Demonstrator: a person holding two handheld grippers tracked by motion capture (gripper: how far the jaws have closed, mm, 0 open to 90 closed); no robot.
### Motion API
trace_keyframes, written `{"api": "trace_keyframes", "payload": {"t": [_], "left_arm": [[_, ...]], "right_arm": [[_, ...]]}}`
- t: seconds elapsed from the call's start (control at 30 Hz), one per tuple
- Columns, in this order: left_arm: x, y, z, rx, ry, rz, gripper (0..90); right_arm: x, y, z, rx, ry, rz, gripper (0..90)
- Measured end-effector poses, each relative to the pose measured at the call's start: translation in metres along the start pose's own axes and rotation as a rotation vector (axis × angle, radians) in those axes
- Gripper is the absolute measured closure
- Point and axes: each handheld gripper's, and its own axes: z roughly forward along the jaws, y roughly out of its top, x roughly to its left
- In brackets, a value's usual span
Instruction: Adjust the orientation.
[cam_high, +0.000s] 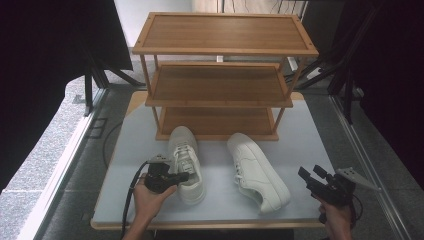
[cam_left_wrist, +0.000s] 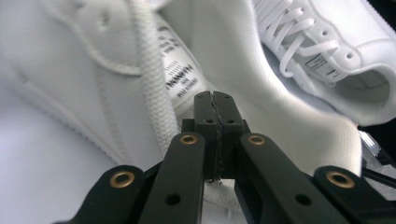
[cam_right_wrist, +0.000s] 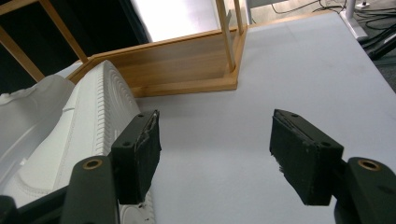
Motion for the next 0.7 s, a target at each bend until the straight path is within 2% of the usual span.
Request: {"api": "trace_keyframes", "payload": {"t": [0.17, 0.3, 0.37, 0.43, 0.5, 0.57, 0.6, 0.67, 0.7], "left_arm": [[0.011, -0.005, -0.012, 0.002, 0.006, -0.013, 90.0], [0.029, -0.008, -0.030, -0.001, 0.050, -0.047, 90.0], [0.037, -0.009, -0.037, -0.007, 0.035, -0.076, 90.0], [0.039, -0.010, -0.040, -0.014, 0.011, -0.080, 89.2], [0.036, -0.010, -0.042, -0.022, -0.014, -0.072, 81.4], [0.033, -0.010, -0.042, -0.030, -0.012, -0.060, 72.8], [0.026, -0.008, -0.042, -0.072, -0.028, -0.042, 68.9], [0.018, -0.004, -0.044, -0.139, -0.049, -0.043, 60.1], [0.018, -0.004, -0.044, -0.139, -0.049, -0.043, 57.4]], "right_arm": [[-0.002, 0.000, 0.000, -0.003, -0.004, 0.010, 33.0], [-0.002, 0.002, 0.000, -0.008, -0.005, 0.016, 33.0], [-0.002, 0.003, 0.000, -0.009, -0.005, 0.018, 33.0], [-0.003, 0.003, 0.001, -0.009, -0.005, 0.020, 33.1], [-0.003, 0.003, 0.002, -0.003, -0.006, 0.021, 33.0], [-0.003, 0.002, 0.003, -0.004, -0.004, 0.023, 33.1], [-0.002, 0.002, 0.004, 0.000, -0.005, 0.023, 33.1], [-0.001, 0.002, 0.005, -0.013, -0.003, 0.019, 33.4], [0.000, 0.002, 0.005, -0.017, 0.000, 0.017, 33.5]]}}
